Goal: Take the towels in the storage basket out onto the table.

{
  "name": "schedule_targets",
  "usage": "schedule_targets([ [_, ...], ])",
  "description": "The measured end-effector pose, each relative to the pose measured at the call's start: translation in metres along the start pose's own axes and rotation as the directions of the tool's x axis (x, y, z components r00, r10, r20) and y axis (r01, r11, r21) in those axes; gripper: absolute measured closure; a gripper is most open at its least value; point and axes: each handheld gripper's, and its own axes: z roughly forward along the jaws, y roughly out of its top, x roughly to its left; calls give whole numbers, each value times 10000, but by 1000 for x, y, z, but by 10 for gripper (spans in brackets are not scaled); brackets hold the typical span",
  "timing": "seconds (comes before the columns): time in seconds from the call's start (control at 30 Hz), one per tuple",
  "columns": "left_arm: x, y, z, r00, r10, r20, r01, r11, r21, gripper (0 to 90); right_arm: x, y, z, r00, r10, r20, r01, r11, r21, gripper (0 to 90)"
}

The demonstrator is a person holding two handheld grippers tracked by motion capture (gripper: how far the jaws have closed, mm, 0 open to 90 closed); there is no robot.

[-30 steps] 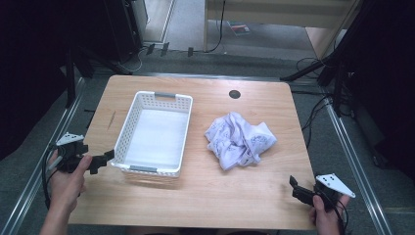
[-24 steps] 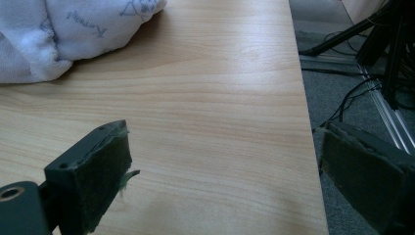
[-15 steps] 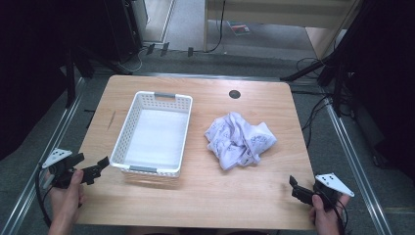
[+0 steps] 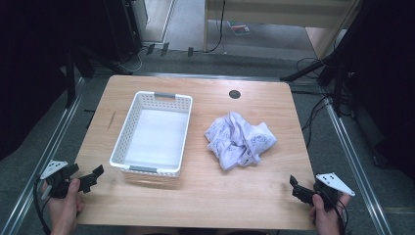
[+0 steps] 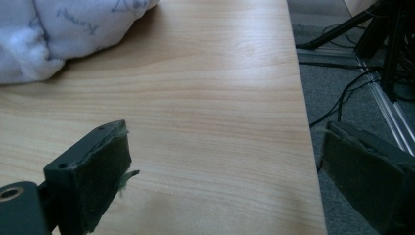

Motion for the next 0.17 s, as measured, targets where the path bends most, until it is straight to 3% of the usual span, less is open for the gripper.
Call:
schedule_targets([
  [0.17,0,-3,0,10000,-62,45,63,9997,-244,0,-2,-1,-4,9999,-47,-101,42,9992,-402,53],
])
